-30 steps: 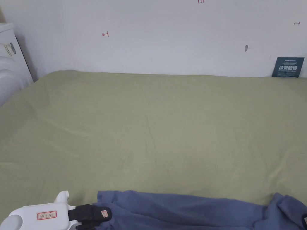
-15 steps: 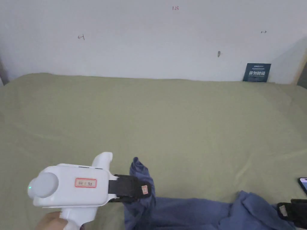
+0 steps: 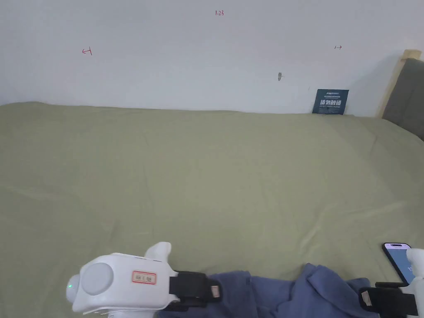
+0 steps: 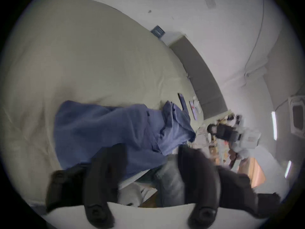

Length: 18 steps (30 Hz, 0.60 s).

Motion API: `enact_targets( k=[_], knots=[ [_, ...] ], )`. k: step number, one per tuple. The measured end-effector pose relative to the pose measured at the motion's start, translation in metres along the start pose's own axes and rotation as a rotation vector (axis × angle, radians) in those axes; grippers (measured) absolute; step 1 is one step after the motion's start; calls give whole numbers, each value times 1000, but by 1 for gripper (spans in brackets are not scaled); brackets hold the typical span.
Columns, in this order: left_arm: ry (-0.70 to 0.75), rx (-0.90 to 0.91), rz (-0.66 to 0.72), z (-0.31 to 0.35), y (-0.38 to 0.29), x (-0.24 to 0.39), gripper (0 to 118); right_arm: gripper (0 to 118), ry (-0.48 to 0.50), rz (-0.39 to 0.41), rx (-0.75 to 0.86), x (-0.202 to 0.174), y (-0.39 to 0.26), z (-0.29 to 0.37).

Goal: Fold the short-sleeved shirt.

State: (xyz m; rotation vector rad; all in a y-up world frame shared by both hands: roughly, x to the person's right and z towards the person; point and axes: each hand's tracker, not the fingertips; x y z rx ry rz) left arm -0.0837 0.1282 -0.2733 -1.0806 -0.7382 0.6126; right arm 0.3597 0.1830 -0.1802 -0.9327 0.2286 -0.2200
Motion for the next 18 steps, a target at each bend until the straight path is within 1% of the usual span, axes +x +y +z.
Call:
enact_targets(
  k=[1, 2, 3, 6, 9, 10, 13, 15, 16, 18],
  knots=[
    [-7, 12, 23, 1, 2, -4, 0, 0, 2, -3, -1, 0, 0, -1],
    [35, 39, 11, 2, 2, -8, 0, 0, 7, -6, -3, 0, -1, -3],
    [47, 36, 10, 0, 4, -13, 0, 0, 12, -9, -5, 1, -2, -6],
    [26, 24, 39, -24, 6, -19, 0, 0, 17, -3, -11, -1, -4, -9],
    [-78, -38, 75, -64, -3, -18, 0, 0, 19, 2, -15, -4, -6, -11],
    [-88, -66, 81, -81, -9, -19, 0, 0, 21, -1, -14, -5, -7, -10],
    [-1, -197, 96, -136, -40, -33, 0, 0, 32, -12, -11, -9, -9, -9],
    [-197, -24, 196, -125, -47, -40, 0, 0, 37, -11, -13, -7, -9, -9],
    [-119, -53, 212, -117, -50, -17, 0, 0, 36, -9, -12, -7, -10, -9],
    [-98, -92, 125, -110, -49, -5, 0, 0, 30, -7, -21, -6, -9, -12]
  ],
)
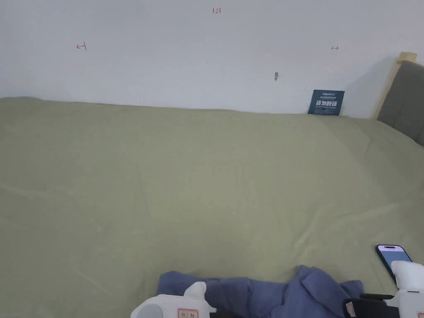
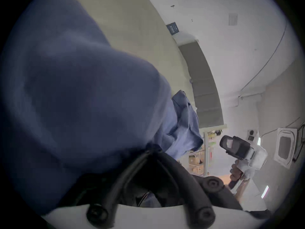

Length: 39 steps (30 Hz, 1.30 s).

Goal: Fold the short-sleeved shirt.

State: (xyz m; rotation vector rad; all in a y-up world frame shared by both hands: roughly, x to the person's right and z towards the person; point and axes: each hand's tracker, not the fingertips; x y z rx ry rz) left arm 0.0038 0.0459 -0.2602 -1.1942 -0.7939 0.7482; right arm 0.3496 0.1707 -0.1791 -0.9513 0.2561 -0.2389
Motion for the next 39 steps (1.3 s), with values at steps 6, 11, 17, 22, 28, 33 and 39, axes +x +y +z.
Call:
enact_targets(
  k=[6, 11, 17, 22, 28, 33, 39],
  knots=[
    [-33, 53, -107, 80, 20, 0, 95, 0, 12, -4, 3, 1, 3, 1],
    [-5, 209, 23, 163, 41, -48, 95, 0, -5, 13, -4, -1, 7, 0],
    [-7, 135, 193, 150, 37, -80, 93, 0, 7, 12, -10, -4, 9, -1],
    [-119, 127, 243, 106, 29, -81, 13, 0, 11, 8, -3, -8, 9, 3],
    [114, 185, 199, 104, 27, -55, 13, 0, 0, 20, -12, -7, 9, 2],
    [129, 362, 204, 175, 42, -55, 13, 0, -14, 39, -44, -6, 16, -5],
    [351, 516, 176, 296, 37, -59, 13, 0, 9, 59, -41, -15, 32, -16]
  ],
)
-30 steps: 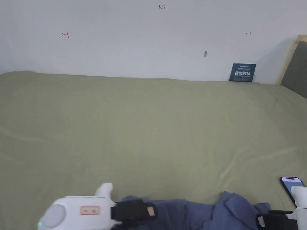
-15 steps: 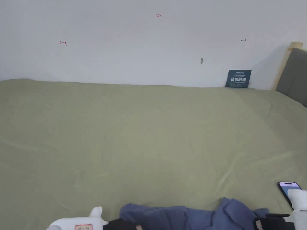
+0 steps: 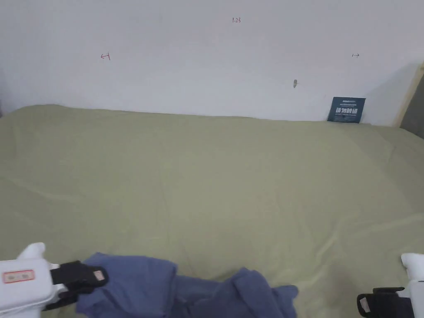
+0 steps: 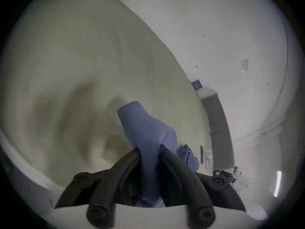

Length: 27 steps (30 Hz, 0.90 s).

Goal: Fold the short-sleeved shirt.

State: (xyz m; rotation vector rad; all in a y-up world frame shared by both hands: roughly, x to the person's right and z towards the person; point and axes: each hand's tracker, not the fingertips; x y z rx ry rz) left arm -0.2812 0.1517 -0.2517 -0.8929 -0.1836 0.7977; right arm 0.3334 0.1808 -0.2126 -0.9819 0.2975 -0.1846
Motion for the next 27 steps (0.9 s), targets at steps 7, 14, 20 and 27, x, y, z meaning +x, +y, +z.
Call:
enact_targets(
  k=[7, 14, 20, 27],
  knots=[
    [122, 94, -135, 48, 3, 6, 13, 0, 40, 38, 1, -15, 9, -8],
    [-60, -129, -364, -22, -36, 92, 14, 0, 14, 22, -4, -11, 8, -9],
    [-231, -367, -461, -88, -86, 143, 99, 0, -37, -13, 9, 3, -2, 0],
    [-288, -281, -221, -89, -79, 119, 12, 0, -57, -39, 33, 14, -15, 12]
  ],
)
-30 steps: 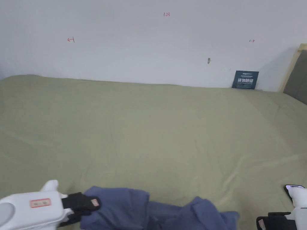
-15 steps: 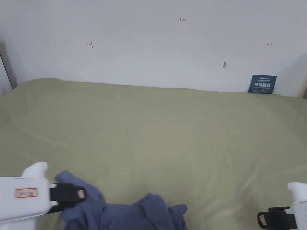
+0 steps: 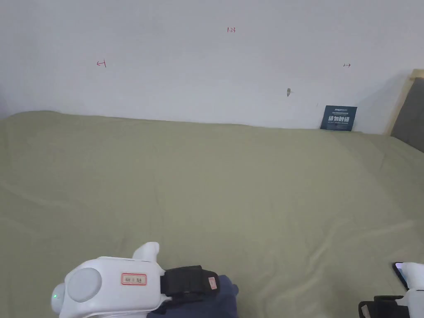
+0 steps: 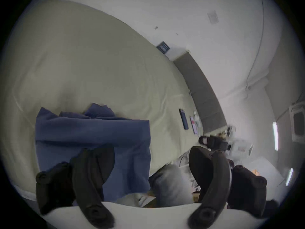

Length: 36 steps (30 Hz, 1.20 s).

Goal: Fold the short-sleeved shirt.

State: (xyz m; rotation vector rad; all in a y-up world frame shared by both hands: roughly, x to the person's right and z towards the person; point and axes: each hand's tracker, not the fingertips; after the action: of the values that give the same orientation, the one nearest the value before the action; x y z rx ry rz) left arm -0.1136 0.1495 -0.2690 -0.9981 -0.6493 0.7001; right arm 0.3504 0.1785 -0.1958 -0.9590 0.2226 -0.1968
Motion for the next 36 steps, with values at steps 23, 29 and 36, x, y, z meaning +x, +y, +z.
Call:
enact_targets(
  k=[23, 29, 36],
  knots=[
    [-9, -58, -6, -8, -10, -23, 0, 0, 304, 93, -74, -98, 4, -63],
    [216, 109, 31, 99, 2, -67, 0, 0, 503, 105, -189, -151, 24, -138],
    [106, 152, 212, 119, -27, -118, 63, 0, 593, -108, -401, -138, 15, -249]
  ],
)
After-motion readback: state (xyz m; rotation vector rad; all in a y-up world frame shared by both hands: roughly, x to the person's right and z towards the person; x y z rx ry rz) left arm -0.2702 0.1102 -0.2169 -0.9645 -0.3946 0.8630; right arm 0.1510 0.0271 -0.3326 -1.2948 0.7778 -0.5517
